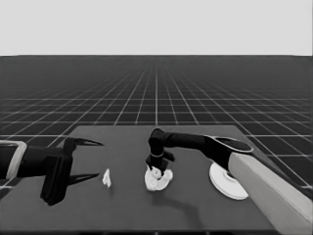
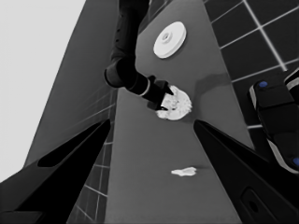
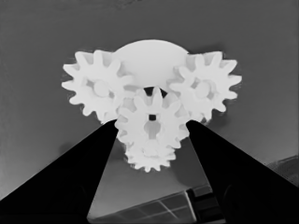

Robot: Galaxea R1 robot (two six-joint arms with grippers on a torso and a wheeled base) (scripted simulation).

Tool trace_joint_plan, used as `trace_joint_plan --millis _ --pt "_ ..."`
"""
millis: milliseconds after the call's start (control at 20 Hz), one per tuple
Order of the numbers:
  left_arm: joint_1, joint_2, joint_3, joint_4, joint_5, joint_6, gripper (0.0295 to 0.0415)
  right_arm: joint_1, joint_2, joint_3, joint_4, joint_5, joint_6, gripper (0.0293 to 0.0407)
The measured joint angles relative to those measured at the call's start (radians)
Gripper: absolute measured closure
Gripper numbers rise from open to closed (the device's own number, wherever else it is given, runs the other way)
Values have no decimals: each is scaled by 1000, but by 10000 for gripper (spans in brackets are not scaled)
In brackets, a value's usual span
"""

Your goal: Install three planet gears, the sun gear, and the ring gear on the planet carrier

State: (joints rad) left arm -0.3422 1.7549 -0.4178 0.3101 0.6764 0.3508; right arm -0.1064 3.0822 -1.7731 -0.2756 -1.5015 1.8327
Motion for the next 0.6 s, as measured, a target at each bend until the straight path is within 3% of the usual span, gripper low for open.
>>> trace_joint_plan --millis 600 --pt "0 0 0 0 0 0 326 -1 0 0 0 0 126 390"
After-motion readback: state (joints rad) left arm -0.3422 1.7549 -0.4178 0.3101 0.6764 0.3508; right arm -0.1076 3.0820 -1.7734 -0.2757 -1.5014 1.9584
